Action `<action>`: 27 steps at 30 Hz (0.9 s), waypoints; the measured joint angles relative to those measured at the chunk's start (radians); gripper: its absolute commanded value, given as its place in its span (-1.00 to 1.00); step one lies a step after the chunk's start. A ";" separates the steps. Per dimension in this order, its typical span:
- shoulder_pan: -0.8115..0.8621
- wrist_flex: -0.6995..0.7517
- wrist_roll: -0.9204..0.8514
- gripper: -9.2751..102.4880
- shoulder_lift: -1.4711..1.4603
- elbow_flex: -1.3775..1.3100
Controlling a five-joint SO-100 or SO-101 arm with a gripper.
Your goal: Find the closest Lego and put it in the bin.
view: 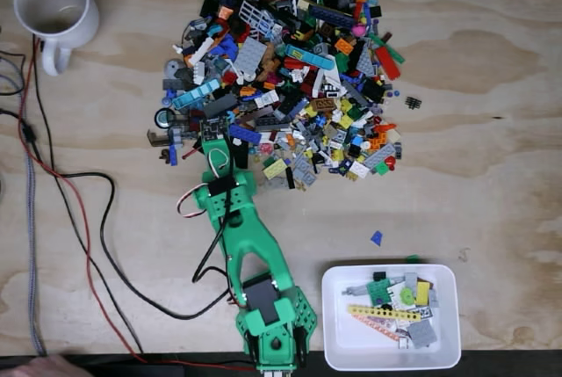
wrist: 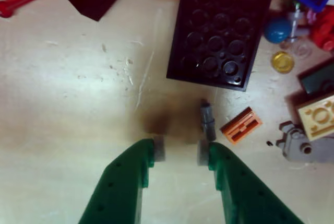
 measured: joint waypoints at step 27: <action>0.037 -0.060 -0.101 -0.79 -0.044 -0.002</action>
